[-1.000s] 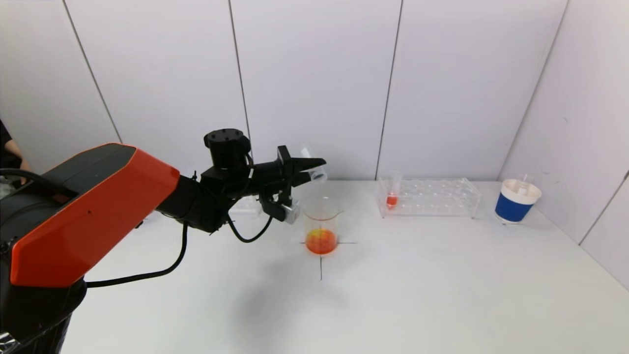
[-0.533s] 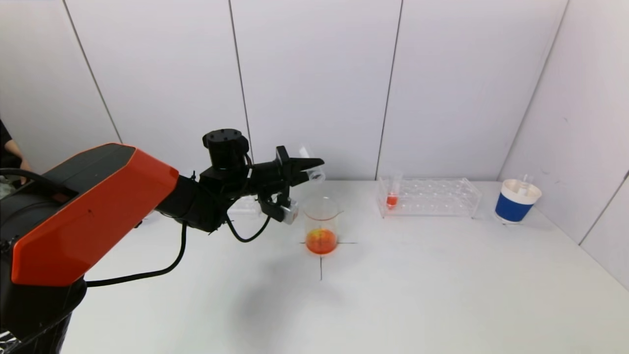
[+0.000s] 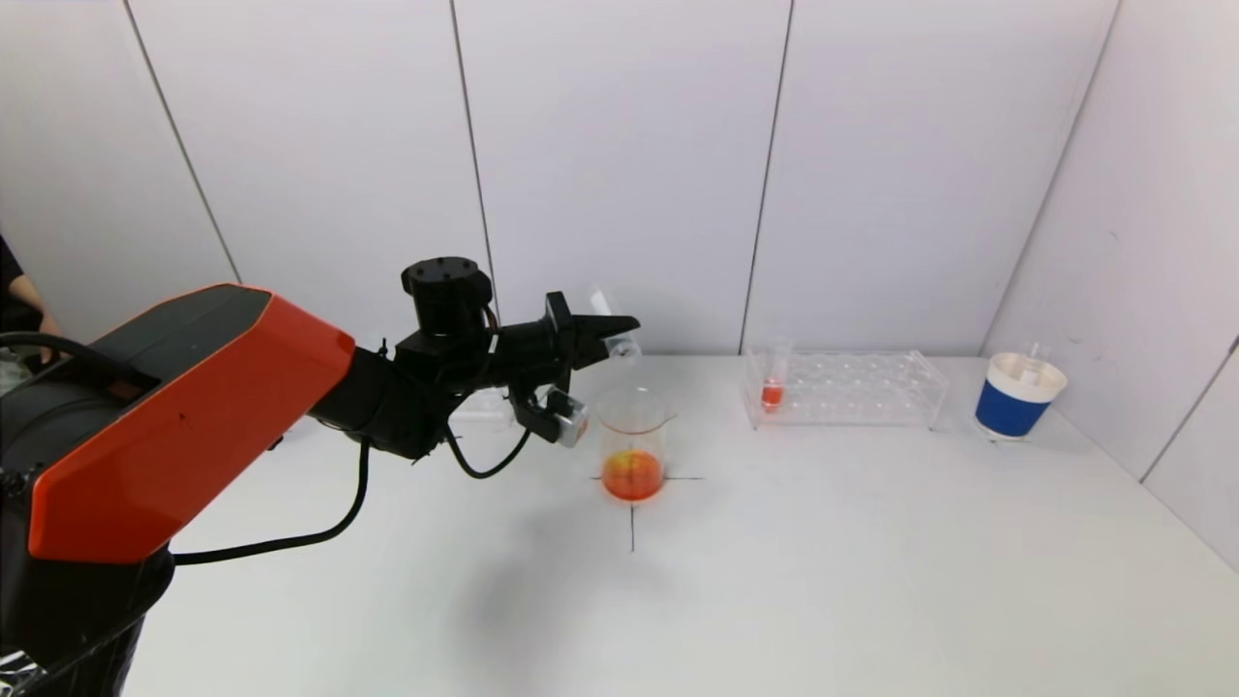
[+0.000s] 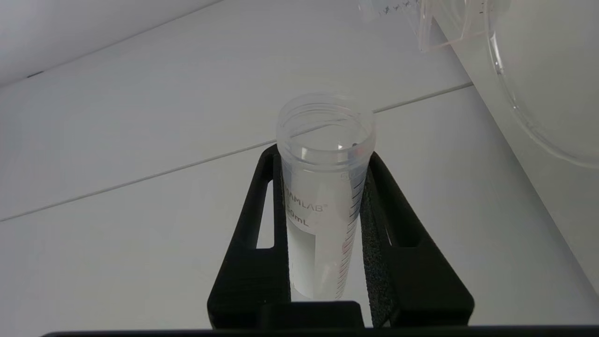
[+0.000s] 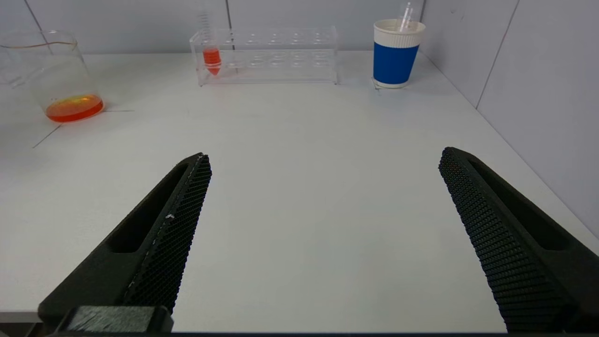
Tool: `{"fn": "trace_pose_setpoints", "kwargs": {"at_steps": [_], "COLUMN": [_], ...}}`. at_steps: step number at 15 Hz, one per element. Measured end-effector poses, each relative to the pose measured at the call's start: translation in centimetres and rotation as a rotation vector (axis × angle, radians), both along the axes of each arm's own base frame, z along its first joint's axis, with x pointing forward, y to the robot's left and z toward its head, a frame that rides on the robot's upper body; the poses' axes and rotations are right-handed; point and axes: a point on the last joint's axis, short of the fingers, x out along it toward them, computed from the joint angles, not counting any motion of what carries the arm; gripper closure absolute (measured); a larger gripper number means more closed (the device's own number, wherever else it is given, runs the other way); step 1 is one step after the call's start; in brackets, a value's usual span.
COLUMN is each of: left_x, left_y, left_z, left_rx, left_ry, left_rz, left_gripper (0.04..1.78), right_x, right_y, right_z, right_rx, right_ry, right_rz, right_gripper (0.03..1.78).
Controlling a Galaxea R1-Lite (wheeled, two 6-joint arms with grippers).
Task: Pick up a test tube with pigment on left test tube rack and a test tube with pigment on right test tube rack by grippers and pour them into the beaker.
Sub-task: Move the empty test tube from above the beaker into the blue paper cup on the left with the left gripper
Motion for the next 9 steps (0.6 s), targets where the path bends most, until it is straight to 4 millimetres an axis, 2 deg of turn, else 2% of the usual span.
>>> {"fn": "trace_pose_setpoints", "kwargs": {"at_steps": [9], "left_x": [-0.24], "left_y": [0.04], "left_z": [0.54], "left_rx": [0.031], "left_ry": [-0.08], "left_rz": [-0.012], "left_gripper": [1.37], "right_x": [0.0], "right_y": [0.0], "right_z": [0.0], "right_rx": [0.0], "right_ry": [0.0], "right_rz": [0.0], "right_gripper": [0.04]}}
